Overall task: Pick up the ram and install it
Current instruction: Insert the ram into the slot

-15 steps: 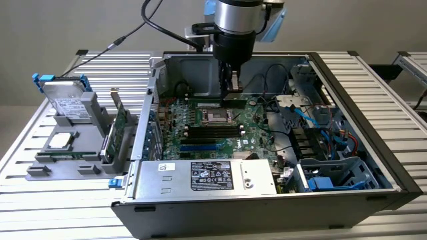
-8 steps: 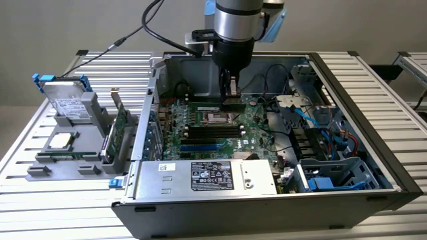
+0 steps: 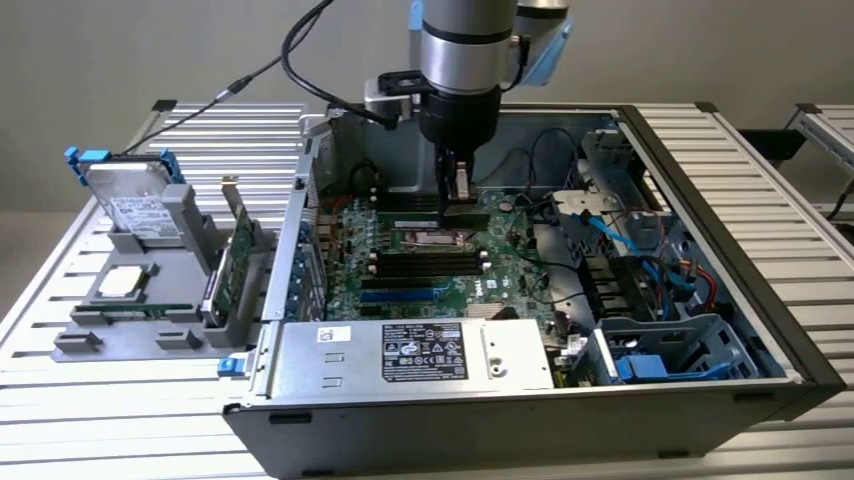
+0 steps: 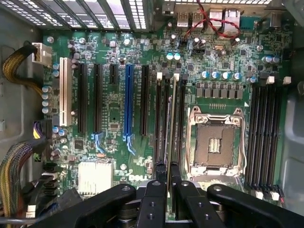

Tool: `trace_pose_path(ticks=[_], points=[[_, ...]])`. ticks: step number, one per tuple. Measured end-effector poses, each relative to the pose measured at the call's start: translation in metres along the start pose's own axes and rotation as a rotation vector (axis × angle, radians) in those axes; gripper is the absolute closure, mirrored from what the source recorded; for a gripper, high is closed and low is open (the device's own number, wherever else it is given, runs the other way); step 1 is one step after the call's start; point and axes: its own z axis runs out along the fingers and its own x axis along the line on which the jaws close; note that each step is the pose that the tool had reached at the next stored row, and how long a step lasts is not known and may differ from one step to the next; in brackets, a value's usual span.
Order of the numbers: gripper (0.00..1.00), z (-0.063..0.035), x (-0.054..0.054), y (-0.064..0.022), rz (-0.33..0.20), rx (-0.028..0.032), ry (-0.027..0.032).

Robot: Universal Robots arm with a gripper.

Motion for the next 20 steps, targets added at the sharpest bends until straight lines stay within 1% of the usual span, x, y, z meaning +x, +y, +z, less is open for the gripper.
trace_pose_path(ticks=[12,16,20], points=[[0.87,0.0202,0.000,0.0021,-0.048,0.0106,0.0000],[0.87,0.0275,-0.001,0.0022,-0.049,0.0118,0.0001],[0.87,0.0311,-0.001,0.0023,-0.049,0.0118,0.0001]])
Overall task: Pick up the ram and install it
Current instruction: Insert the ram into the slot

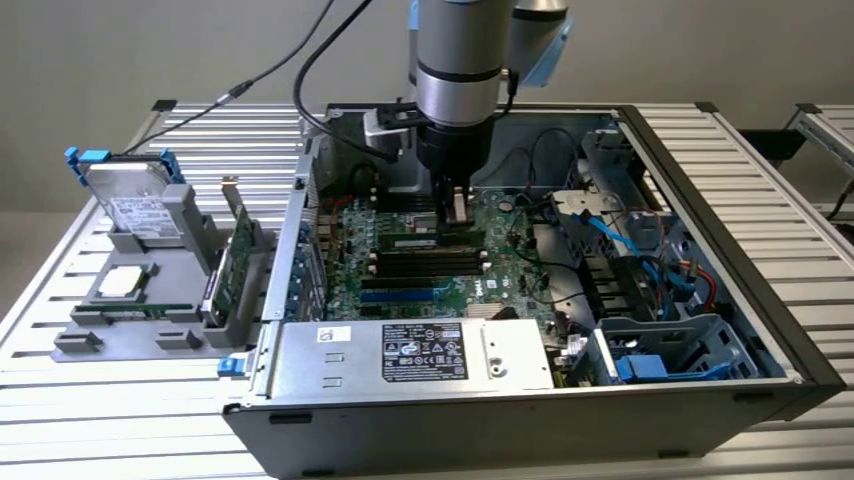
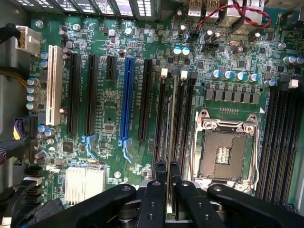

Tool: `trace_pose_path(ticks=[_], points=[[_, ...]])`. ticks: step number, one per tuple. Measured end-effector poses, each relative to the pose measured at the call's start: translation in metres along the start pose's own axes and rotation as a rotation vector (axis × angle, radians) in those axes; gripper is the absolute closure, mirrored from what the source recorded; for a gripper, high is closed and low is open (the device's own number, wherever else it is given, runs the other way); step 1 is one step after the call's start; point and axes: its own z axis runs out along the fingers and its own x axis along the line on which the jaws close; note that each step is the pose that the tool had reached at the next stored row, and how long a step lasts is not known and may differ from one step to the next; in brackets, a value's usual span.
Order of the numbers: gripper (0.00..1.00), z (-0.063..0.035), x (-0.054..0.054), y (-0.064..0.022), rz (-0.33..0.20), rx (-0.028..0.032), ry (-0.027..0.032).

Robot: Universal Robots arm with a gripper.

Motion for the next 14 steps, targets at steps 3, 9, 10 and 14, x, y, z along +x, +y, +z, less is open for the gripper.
trace_pose_path(ticks=[3,9,10,14], points=[[0.87,0.0051,0.000,0.0001,0.000,-0.0002,0.0009],[0.87,0.0130,0.000,0.0002,0.000,-0.0002,0.0016],[0.87,0.0147,0.000,0.0002,0.000,-0.0001,0.0015],[0.87,0.0183,0.000,0.0003,0.000,-0.0003,0.0039]])
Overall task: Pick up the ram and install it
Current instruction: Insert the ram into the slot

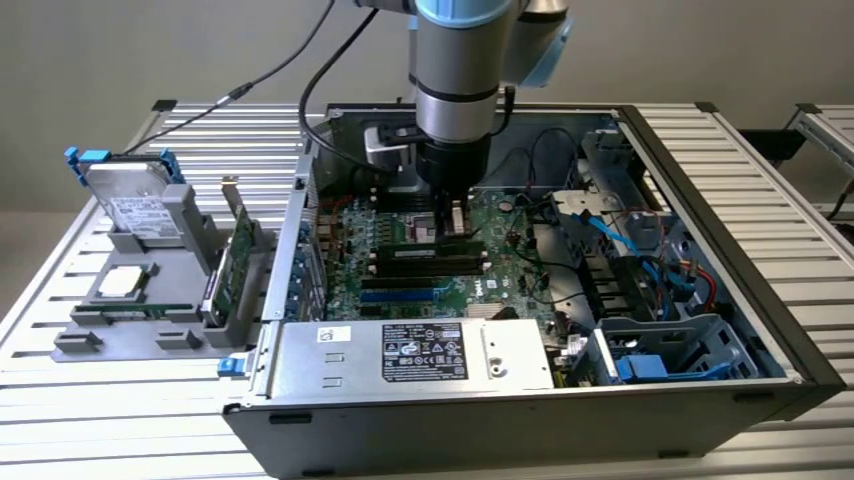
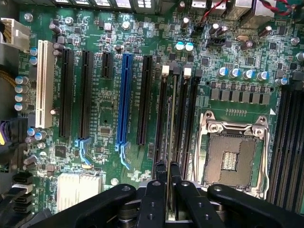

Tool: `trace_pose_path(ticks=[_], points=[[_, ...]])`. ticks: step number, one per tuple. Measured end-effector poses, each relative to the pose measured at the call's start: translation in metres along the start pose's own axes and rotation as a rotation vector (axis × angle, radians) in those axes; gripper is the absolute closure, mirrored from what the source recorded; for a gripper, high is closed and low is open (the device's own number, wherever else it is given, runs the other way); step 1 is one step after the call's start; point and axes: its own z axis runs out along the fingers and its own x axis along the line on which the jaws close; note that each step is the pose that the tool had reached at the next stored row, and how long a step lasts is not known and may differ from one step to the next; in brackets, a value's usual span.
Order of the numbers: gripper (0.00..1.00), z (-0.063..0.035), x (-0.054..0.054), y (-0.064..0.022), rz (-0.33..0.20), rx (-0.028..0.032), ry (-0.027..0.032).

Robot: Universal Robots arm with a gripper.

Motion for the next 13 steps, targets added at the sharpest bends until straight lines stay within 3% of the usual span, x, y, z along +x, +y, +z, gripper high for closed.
trace_pose_path(ticks=[13], points=[[0.87,0.0052,-0.0001,0.0001,0.007,-0.0015,0.0178]])
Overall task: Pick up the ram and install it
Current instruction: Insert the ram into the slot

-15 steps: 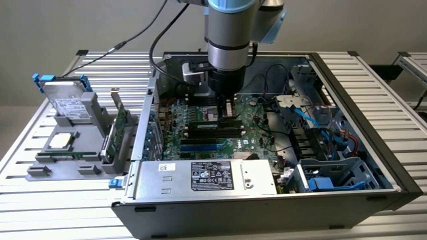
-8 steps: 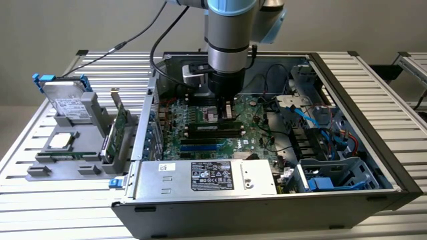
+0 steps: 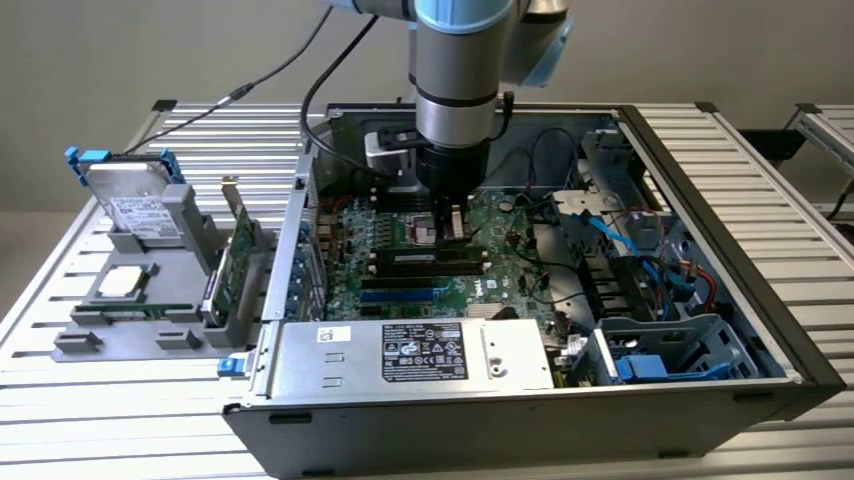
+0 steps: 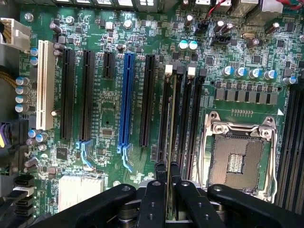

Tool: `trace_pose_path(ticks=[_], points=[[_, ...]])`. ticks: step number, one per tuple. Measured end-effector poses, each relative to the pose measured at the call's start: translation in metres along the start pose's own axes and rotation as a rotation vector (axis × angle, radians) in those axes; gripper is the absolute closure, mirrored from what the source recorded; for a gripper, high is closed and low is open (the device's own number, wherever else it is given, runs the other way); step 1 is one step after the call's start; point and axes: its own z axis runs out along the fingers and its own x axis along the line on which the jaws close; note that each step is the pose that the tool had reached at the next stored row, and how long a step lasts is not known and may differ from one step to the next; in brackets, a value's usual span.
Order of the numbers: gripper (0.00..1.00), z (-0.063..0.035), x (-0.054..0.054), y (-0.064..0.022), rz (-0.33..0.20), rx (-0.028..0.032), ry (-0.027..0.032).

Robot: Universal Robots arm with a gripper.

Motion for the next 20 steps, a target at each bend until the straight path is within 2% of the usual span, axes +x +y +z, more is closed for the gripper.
trace_pose_path(ticks=[7,20], points=[[0.87,0.0013,0.0000,0.0000,0.013,-0.0012,0.0079],[0.87,0.0015,0.0005,0.0000,0.020,-0.0035,0.0089]])
